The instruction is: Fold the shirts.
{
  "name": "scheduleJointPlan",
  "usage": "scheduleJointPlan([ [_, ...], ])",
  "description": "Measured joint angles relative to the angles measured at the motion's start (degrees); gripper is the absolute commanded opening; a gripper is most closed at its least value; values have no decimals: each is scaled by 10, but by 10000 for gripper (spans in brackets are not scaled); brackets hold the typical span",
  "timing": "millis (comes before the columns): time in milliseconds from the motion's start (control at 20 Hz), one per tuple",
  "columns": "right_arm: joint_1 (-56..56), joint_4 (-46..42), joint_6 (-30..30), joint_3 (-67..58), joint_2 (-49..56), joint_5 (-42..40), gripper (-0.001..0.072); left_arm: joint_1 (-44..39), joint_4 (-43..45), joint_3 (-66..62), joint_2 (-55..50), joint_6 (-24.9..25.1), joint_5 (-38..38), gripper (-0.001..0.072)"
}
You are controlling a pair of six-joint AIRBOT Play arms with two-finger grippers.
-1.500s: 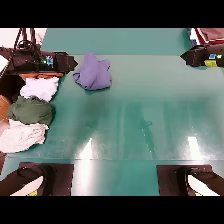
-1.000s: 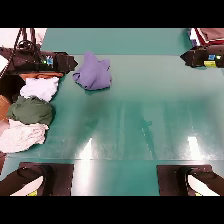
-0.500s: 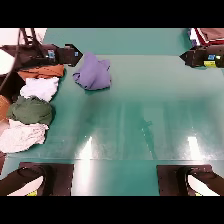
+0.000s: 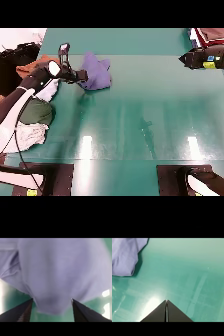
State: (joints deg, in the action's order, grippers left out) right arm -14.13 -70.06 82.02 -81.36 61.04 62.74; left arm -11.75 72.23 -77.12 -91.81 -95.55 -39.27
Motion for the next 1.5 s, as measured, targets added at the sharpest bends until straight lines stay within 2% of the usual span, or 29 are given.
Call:
scheduleJointPlan([
  [50,0,0,0,0,0,0,17,3,-11,0,-10,1,8,538],
  [150,0,0,0,0,0,0,17,7,-24,-3,-23,3,21,140],
  [200,0,0,0,0,0,0,17,8,-29,-3,-27,5,25,30],
  [250,0,0,0,0,0,0,17,9,-32,-4,-29,8,27,26],
  [500,0,-1,0,0,-16,-23,17,12,-38,-51,6,14,2,25],
  [800,0,-1,0,0,-81,-93,17,2,-37,-192,180,75,-48,25],
  [1050,0,-2,0,0,-116,-119,16,-76,-28,-231,283,109,-140,25],
  [1250,-1,-1,0,0,-125,-116,17,-144,-23,-166,304,116,-193,28],
  [1300,-1,0,0,0,-126,-110,16,-157,-26,-138,306,117,-200,150],
  [1350,-1,0,0,0,-127,-105,17,-170,-36,-106,308,118,-205,468],
  [1400,-1,0,0,0,-128,-99,17,-180,-50,-73,309,118,-205,593],
  [1450,-1,0,0,0,-128,-94,16,-188,-66,-44,310,118,-207,556],
  [1500,-1,0,0,0,-128,-91,17,-194,-83,-14,310,118,-207,556],
])
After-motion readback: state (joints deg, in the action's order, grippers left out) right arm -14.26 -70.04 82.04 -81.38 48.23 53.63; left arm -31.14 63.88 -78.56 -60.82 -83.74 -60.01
